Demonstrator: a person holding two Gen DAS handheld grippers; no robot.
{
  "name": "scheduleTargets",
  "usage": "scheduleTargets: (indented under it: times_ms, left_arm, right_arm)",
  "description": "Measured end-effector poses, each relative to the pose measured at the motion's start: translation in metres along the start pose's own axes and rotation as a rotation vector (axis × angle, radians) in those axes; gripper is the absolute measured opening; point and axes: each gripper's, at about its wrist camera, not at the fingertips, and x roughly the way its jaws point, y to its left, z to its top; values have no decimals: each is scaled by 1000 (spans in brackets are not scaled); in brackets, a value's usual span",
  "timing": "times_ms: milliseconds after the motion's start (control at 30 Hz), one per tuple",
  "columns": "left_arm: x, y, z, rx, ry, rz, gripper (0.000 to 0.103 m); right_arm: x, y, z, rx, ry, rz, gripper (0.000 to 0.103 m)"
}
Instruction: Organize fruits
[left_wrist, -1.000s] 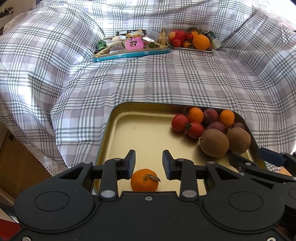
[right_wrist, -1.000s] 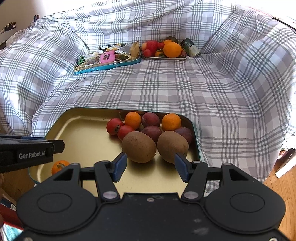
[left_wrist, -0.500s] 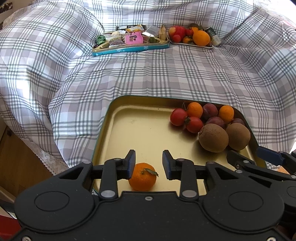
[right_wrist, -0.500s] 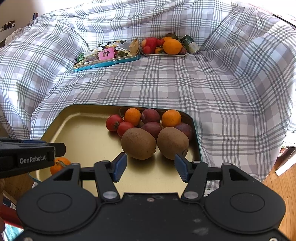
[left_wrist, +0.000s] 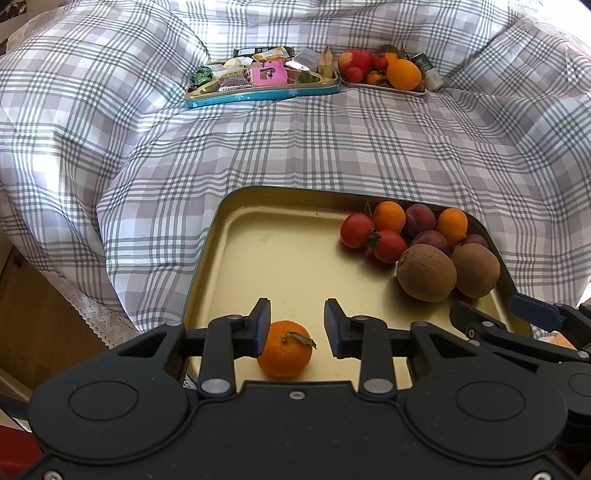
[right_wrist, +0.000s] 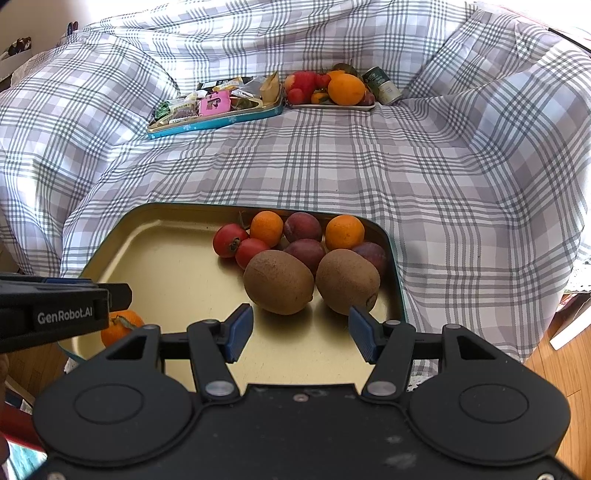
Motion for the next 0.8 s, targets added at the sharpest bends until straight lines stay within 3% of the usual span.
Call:
scheduleTargets:
  times_ms: [800]
  left_arm:
    - [5, 1, 1, -21, 31, -23, 42]
  right_arm:
    - [0, 1, -1, -2, 2, 0, 61]
